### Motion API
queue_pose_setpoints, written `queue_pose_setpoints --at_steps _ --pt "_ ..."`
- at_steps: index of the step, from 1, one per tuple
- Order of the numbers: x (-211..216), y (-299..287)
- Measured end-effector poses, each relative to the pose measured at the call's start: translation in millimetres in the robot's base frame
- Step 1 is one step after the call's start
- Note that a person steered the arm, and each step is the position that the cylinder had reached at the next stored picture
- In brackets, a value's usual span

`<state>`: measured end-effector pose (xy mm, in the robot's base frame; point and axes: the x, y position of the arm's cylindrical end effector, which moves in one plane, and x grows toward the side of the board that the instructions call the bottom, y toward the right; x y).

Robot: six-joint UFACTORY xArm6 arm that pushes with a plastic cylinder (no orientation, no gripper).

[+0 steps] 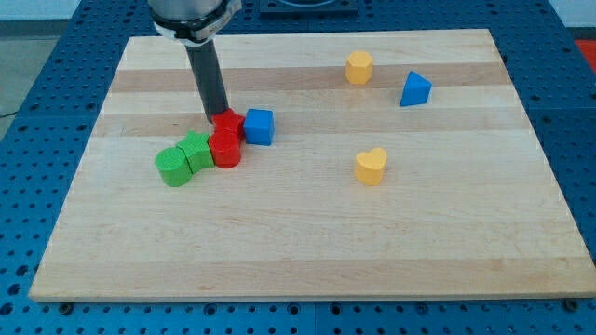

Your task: Place blue cube and red star diagonal to each other

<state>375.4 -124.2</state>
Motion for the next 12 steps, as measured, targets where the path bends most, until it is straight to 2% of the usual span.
queue_pose_setpoints --at_steps 1,2,3,6,8,9,10,11,12 --pt "-4 -13" --pt "-24 5" --pt "-5 42" --pt "35 44" --pt "92 88" --pt "76 97" --pt "38 83" --pt "35 45" --pt "39 36"
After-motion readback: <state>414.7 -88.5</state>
